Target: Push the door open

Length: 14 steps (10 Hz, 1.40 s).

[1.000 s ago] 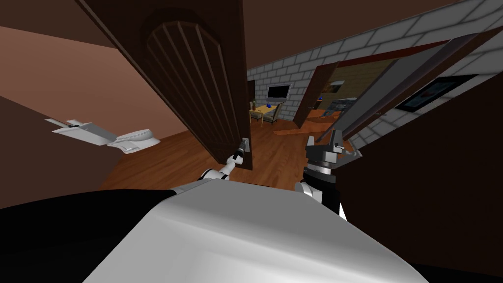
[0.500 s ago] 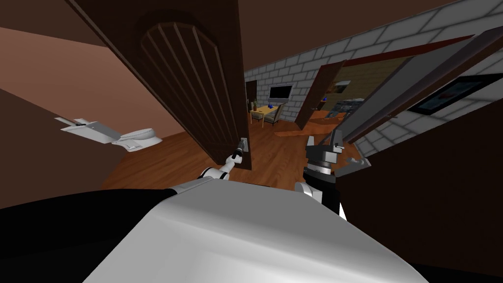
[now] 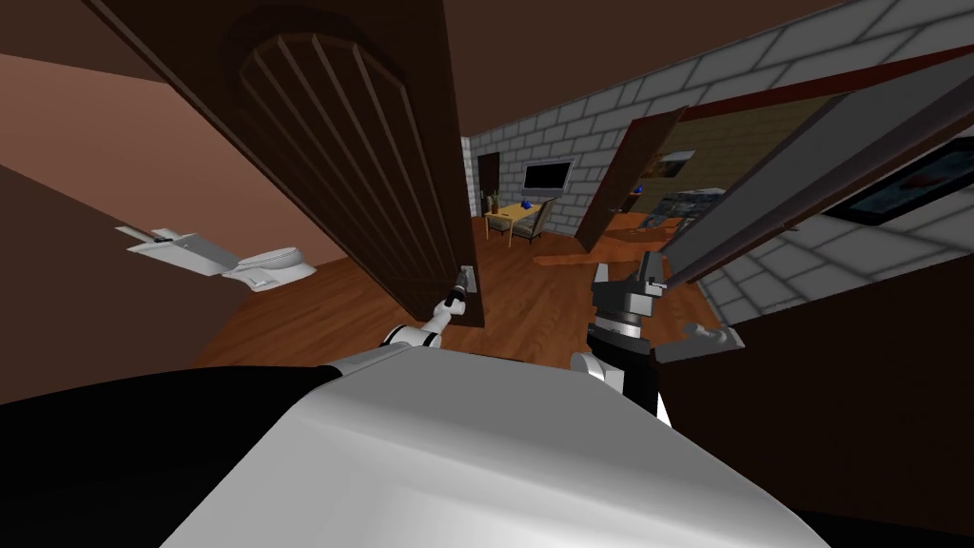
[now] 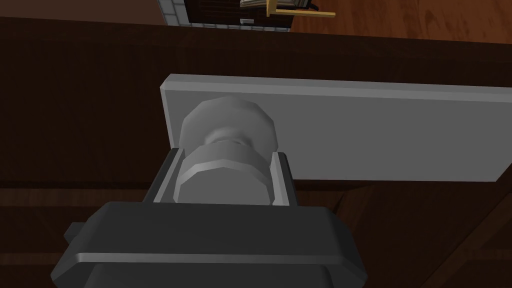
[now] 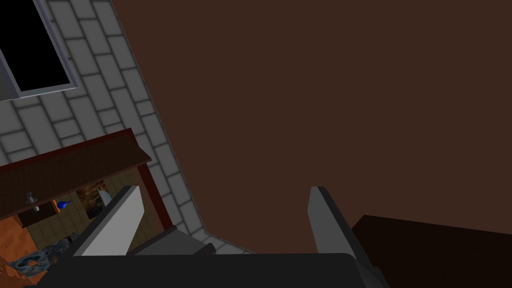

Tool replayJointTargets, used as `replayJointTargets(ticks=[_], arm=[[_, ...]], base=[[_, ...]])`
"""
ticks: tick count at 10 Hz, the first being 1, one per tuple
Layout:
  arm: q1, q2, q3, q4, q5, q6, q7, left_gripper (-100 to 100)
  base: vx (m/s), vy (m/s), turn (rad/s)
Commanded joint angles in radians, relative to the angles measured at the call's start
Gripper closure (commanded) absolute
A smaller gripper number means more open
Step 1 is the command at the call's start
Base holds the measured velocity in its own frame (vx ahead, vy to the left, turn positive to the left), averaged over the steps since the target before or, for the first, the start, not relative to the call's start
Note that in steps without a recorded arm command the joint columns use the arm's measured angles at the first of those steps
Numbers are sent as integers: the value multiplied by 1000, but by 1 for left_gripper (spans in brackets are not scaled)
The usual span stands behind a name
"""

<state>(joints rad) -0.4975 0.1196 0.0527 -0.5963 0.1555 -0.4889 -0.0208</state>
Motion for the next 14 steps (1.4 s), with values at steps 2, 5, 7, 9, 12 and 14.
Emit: replayJointTargets(ticks=[2, 5, 7, 9, 12, 14], arm=[[-13, 18, 30, 30, 10, -17, -8, 100], [-11, 28, 59, 32, 19, -17, -18, 100], [-11, 29, 64, 53, 20, -17, -19, 100], [-11, 35, 81, 35, 26, -17, -26, 100], [-10, 38, 90, 35, 28, -16, -29, 100], [-3, 38, 94, 31, 30, -14, -30, 100]], base=[[110, -113, 55], [131, -115, 67], [129, -90, 28], [72, -41, 21], [134, -87, 47], [74, -47, 22]])
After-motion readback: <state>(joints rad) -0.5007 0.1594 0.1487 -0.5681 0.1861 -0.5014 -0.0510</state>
